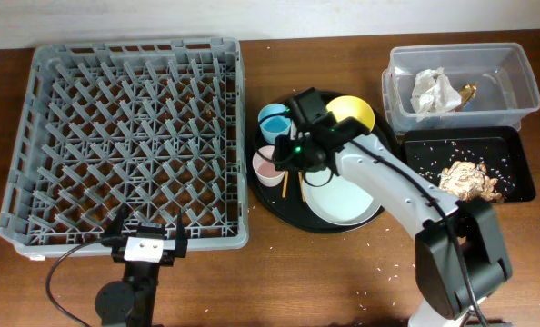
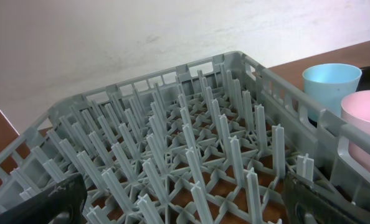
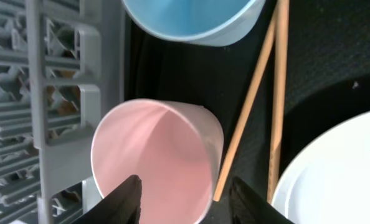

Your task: Sort waste into correct bins and load items into the dishwasher rack

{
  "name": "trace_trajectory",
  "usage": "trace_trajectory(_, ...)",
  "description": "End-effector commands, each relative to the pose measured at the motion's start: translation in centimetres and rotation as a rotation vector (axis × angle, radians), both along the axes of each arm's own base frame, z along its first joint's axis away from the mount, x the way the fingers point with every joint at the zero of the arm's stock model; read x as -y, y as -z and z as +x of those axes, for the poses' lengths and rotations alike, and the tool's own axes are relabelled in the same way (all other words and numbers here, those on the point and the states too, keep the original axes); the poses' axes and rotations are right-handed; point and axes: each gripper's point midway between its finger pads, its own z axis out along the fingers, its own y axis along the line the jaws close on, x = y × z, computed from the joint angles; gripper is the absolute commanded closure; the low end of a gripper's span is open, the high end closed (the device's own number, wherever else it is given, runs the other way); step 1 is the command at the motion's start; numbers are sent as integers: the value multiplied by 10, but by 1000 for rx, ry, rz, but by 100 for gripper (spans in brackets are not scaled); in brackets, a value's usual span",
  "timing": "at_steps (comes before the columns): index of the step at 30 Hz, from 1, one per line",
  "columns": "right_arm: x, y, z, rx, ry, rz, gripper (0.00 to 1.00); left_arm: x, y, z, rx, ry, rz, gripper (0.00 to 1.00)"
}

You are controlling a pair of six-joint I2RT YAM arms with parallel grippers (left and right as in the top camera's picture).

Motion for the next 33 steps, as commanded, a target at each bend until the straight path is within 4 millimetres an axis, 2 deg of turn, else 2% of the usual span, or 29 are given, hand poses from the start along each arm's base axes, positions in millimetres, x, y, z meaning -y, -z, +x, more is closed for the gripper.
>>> trace_trajectory(1, 7, 25, -1, -13, 53, -104, 61, -1, 2, 0, -2, -5, 12, 1)
trace_trajectory(4, 8, 35, -3, -41, 68, -113, 75, -1, 2, 0, -2, -5, 12, 1)
trace_trajectory(6, 7, 36, -5, -47, 65, -112, 95, -4, 2, 0, -2, -21, 13, 1)
trace_trajectory(8, 6, 36, -8, -66, 57, -100, 96, -18, 5, 0, -14, -101, 18, 1)
trace_trajectory(9, 5, 31, -8, -59, 54, -92, 96, -15, 4, 0, -13, -83, 4, 1)
trace_trajectory(10, 4, 22, -9, -46, 38, -79, 96, -15, 3, 0, -9, -90, -92, 1)
trace_trajectory(12, 15, -15, -9, -4, 24, -49, 96, -14, -2, 0, 5, -85, -130, 1)
trace_trajectory(14, 33, -52, -6, 50, 35, 2, 96, -11, -18, -3, 27, -70, -173, 1)
trace_trajectory(17, 57, -87, 0, 101, 39, 90, 96, -7, -23, -5, -100, -81, -360, 1)
trace_trajectory(18, 59, -88, 0, 102, 24, 107, 96, -6, -35, 0, -162, -81, -363, 1)
trace_trajectory(20, 64, -90, 2, 98, 20, 126, 96, -1, -72, 22, -274, -63, -373, 1)
trace_trajectory(21, 63, -90, 2, 100, 17, 132, 96, 1, -79, 30, -325, -59, -378, 1)
trace_trajectory(23, 56, -93, -1, 94, -11, 169, 96, 13, -91, 65, -545, -10, -416, 1)
trace_trajectory(24, 52, -96, -1, 100, -32, 188, 96, 25, -88, 76, -653, 44, -451, 1)
trace_trajectory(25, 47, -100, -2, 115, -76, 211, 96, 39, -78, 83, -768, 105, -499, 1)
trace_trajectory(27, 45, -102, -3, 119, -89, 220, 96, 52, -62, 97, -845, 152, -590, 1)
trace_trajectory(28, 45, -102, -3, 119, -91, 222, 96, 60, -48, 106, -914, 146, -715, 1)
trace_trajectory(29, 40, -105, -4, 120, -114, 248, 96, 66, -24, 110, -1030, 73, -893, 1)
trace_trajectory(30, 35, -109, -6, 124, -141, 279, 96, 78, -15, 110, -1103, 109, -976, 1)
trace_trajectory(33, 17, -126, -9, 147, -212, 396, 96, 105, -20, 108, -1206, 262, -1144, 1)
